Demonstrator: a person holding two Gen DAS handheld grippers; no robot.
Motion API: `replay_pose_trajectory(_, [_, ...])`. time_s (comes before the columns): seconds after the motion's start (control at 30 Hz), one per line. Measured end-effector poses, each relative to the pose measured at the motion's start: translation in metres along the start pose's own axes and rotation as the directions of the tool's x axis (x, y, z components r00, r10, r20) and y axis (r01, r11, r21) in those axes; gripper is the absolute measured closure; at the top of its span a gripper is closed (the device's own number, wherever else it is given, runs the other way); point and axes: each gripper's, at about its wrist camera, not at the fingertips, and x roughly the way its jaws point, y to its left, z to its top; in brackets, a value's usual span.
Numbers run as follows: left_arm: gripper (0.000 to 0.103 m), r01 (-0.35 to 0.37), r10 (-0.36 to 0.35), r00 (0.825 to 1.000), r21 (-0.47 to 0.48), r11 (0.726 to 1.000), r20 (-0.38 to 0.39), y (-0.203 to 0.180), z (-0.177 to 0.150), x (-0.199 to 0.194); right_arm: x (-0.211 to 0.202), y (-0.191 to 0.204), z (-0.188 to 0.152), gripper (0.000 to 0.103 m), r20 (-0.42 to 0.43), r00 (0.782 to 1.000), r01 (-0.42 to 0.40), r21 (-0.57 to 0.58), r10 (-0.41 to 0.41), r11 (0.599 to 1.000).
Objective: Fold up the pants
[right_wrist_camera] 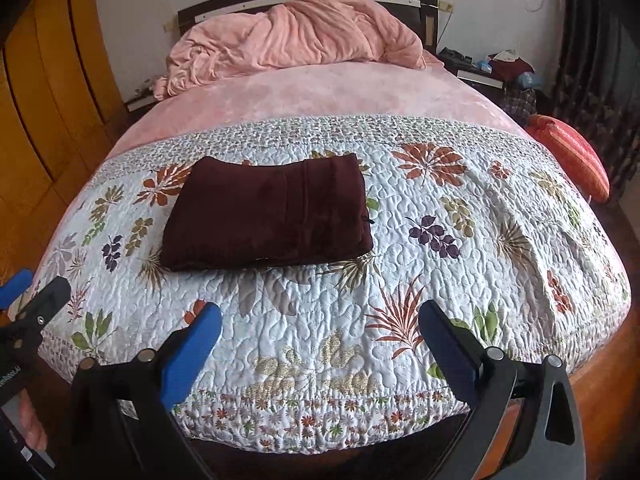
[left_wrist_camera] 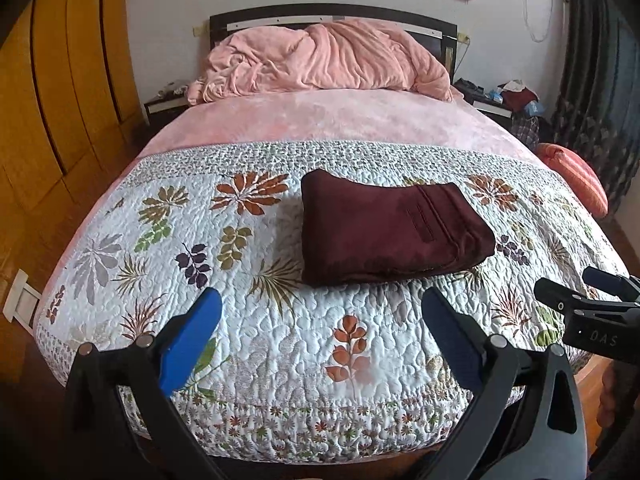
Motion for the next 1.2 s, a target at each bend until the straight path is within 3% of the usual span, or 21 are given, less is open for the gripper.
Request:
replay_pose_trajectory(0.27, [0.003, -0.018, 0.019, 0.999, 0.011, 1.0, -0.026, -0.002, -0.003, 0.006, 0.007, 0.003, -0.005, 0.004, -0.027, 1.0, -0.006, -0.001, 0.006, 1.0])
replay_pose_trajectory(0.63, [0.003, 0.008, -0.007, 0.996, 0.014, 1.0, -0.083, -0.009, -0.01, 0.025, 0.018, 0.002, -0.008, 0.004, -0.049, 0.999, 0.004, -0.007, -0.004, 1.0])
replay_pose_trajectory(1.2, [0.003, 0.022, -0.022, 0.994, 0.001, 1.0, -0.106, -0.011, -0.011, 0.032, 0.029, 0.0, -0.011, 0.004, -0.073, 0.997, -0.008, 0.002, 0.008, 1.0])
